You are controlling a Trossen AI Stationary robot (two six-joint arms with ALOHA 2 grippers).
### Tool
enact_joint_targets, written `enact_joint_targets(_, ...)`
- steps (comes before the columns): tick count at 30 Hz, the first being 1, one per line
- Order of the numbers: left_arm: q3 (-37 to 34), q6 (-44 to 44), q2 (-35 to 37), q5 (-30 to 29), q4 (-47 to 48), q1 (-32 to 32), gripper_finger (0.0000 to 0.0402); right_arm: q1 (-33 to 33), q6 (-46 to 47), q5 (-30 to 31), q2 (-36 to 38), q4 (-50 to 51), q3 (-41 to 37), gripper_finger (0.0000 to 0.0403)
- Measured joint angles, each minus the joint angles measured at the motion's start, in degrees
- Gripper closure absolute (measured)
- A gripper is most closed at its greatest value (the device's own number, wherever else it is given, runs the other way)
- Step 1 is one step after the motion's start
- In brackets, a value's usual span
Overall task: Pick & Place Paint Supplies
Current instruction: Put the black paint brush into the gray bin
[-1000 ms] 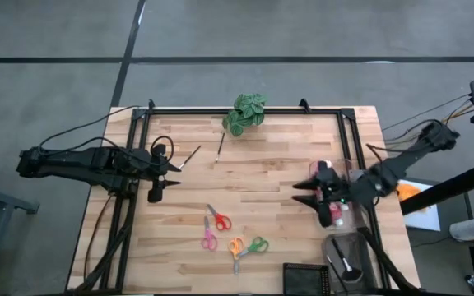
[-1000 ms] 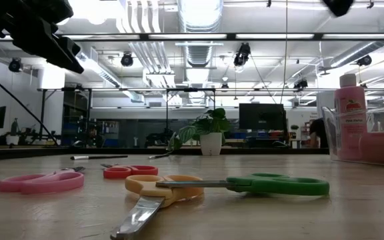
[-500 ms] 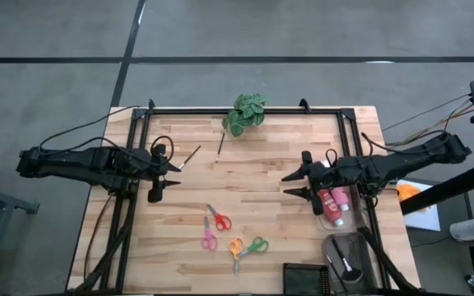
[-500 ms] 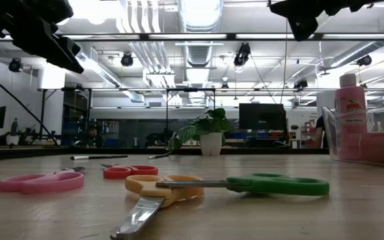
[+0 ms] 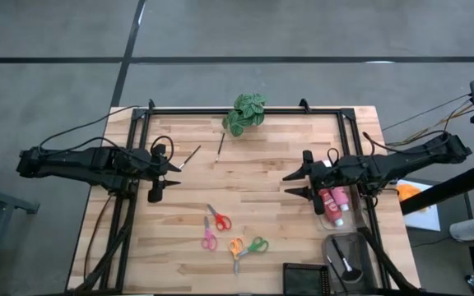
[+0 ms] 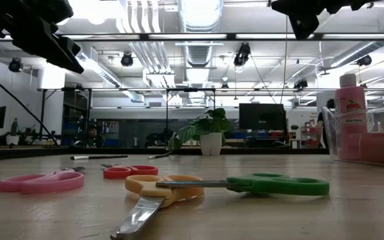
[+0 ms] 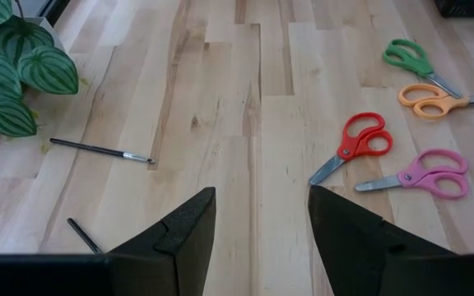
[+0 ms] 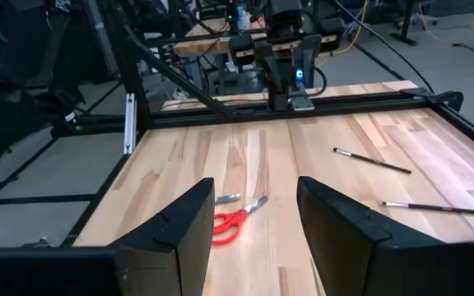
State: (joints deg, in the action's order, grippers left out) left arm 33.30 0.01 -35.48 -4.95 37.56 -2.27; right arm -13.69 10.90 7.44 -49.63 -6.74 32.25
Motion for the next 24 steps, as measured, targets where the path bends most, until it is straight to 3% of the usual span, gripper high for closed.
enact_joint_targets(24, 0.0, -0.3, 0.0, 0.0, 0.0, 0.0, 0.0205, 0.0, 0.0, 0.0, -1.5, 0.1, -0.4, 0.0232)
